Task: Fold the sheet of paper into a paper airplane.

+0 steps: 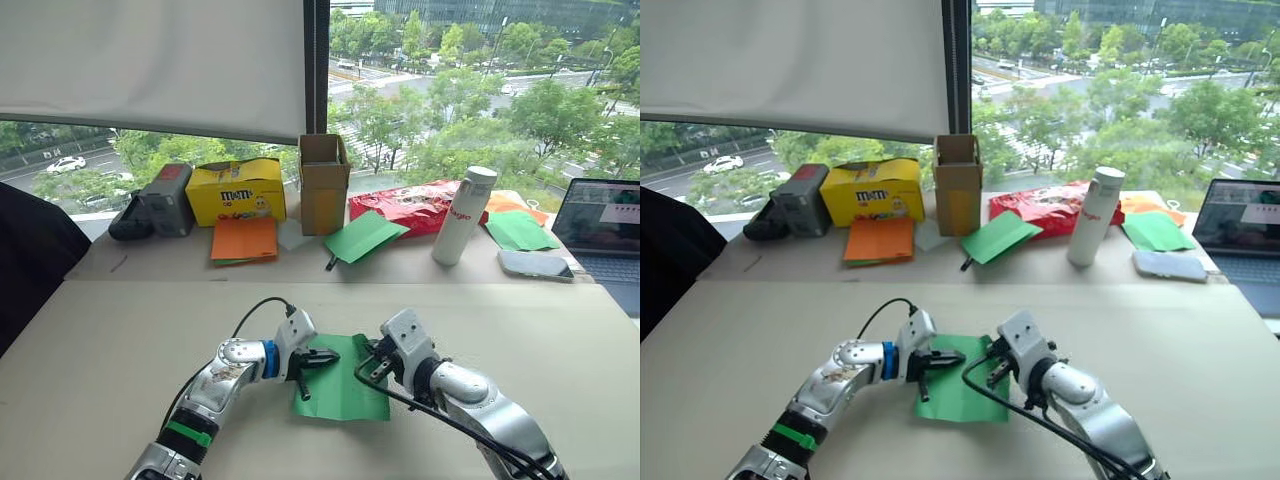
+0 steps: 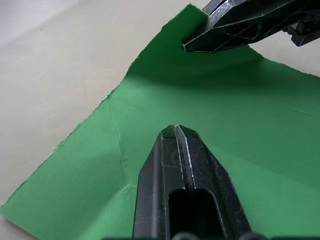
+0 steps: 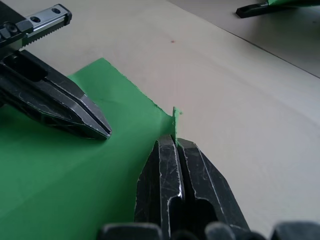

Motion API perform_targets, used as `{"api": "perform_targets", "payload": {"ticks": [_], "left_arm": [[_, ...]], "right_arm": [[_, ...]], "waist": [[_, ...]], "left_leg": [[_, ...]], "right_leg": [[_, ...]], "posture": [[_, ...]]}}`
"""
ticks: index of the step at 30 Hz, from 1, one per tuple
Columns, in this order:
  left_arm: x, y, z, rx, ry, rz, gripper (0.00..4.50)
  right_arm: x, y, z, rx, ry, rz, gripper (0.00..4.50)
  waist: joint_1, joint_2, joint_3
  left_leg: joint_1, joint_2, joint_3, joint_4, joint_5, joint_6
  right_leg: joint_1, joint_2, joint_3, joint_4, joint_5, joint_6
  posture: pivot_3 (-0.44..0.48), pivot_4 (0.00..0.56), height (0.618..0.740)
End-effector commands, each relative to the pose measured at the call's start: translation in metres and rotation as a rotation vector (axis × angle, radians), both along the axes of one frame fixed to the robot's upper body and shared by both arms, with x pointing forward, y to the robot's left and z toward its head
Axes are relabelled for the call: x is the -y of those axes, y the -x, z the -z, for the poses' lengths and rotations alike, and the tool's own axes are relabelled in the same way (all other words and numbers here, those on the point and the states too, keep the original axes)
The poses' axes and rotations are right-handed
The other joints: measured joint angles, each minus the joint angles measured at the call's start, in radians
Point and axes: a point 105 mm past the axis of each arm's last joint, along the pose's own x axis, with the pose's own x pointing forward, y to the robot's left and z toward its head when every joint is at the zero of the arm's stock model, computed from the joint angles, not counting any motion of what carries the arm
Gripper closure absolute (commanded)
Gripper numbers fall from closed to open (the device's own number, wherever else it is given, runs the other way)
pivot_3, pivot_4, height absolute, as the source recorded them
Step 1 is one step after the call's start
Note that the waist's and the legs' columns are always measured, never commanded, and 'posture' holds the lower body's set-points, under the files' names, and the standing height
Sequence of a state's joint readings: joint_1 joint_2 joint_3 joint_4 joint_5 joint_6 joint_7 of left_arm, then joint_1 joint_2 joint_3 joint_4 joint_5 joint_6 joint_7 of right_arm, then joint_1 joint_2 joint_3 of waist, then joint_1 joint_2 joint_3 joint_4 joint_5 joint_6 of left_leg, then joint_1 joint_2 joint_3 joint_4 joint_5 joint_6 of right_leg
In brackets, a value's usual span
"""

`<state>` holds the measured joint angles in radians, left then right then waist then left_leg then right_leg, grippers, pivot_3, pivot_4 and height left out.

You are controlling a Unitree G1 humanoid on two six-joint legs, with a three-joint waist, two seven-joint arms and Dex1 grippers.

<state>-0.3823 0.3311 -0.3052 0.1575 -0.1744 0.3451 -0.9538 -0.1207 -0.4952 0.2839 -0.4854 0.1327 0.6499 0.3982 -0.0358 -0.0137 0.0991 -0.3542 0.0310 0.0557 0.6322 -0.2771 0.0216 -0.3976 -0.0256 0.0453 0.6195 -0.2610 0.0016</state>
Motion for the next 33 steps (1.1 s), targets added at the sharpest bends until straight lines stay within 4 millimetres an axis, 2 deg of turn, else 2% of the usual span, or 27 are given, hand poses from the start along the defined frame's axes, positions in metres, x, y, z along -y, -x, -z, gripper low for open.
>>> {"api": "perform_targets", "payload": {"ticks": [1, 10, 18, 21, 25, 27, 30, 33], "left_arm": [[0.005, 0.006, 0.007, -0.014, -0.026, 0.037, 4.5], [0.003, 0.005, 0.011, -0.031, -0.036, 0.025, 4.5], [-0.004, 0.0, 0.001, -0.047, -0.007, -0.008, 4.5], [-0.008, -0.004, -0.012, -0.01, 0.031, -0.027, 4.5], [-0.004, -0.01, -0.055, 0.044, 0.163, -0.022, 4.5], [-0.002, -0.014, -0.067, 0.06, 0.186, -0.026, 4.5], [0.006, -0.021, -0.071, 0.082, 0.165, -0.027, 4.5], [0.011, -0.028, -0.056, 0.079, 0.083, -0.037, 4.5]], "right_arm": [[-0.005, -0.002, -0.013, 0.116, 0.056, -0.096, 4.46], [-0.01, 0.005, -0.008, 0.129, 0.161, -0.232, 4.46], [-0.006, 0.009, 0.018, 0.146, 0.294, -0.307, 4.46], [-0.004, 0.006, 0.021, 0.145, 0.287, -0.291, 4.46], [-0.005, 0.002, 0.019, 0.162, 0.272, -0.274, 4.46], [-0.006, 0.002, 0.02, 0.169, 0.274, -0.276, 4.46], [-0.007, 0.002, 0.02, 0.175, 0.277, -0.276, 4.46], [-0.008, 0.001, 0.019, 0.188, 0.282, -0.276, 4.46]], "waist": [[0.001, -0.001, 0.001], [0.017, 0.0, 0.0], [0.018, 0.0, 0.0], [0.018, 0.0, 0.0], [0.02, -0.001, 0.001], [0.023, -0.002, 0.001], [0.024, -0.001, 0.001], [0.024, -0.001, 0.001]], "left_leg": [[0.001, 0.0, 0.0, 0.0, 0.0, 0.0], [0.001, 0.001, 0.0, 0.0, -0.001, 0.001], [0.001, 0.001, 0.0, 0.0, -0.001, 0.001], [0.001, 0.001, 0.0, 0.0, -0.001, 0.001], [0.001, 0.001, 0.0, 0.001, -0.001, 0.001], [0.001, 0.001, -0.001, 0.002, -0.001, 0.001], [0.002, 0.0, -0.001, 0.002, -0.001, 0.001], [0.001, 0.0, -0.001, 0.002, -0.001, 0.001]], "right_leg": [[0.002, 0.0, 0.0, -0.001, 0.0, 0.0], [0.004, 0.0, 0.0, -0.003, 0.002, -0.003], [0.005, 0.0, -0.001, -0.003, 0.002, -0.003], [0.005, 0.001, -0.001, -0.003, 0.002, -0.003], [0.004, 0.001, -0.001, -0.002, 0.002, -0.003], [0.003, 0.0, -0.001, -0.002, 0.002, -0.003], [0.004, 0.0, -0.001, -0.002, 0.002, -0.003], [0.005, 0.0, -0.001, -0.003, 0.002, -0.003]], "posture": [[0.0, 0.15, 0.74], [0.0, 0.15, 0.74], [0.0, 0.15, 0.74], [0.0, 0.15, 0.74], [0.0, 0.15, 0.74], [0.0, 0.15, 0.74], [0.0, 0.15, 0.74], [0.0, 0.15, 0.74]]}}
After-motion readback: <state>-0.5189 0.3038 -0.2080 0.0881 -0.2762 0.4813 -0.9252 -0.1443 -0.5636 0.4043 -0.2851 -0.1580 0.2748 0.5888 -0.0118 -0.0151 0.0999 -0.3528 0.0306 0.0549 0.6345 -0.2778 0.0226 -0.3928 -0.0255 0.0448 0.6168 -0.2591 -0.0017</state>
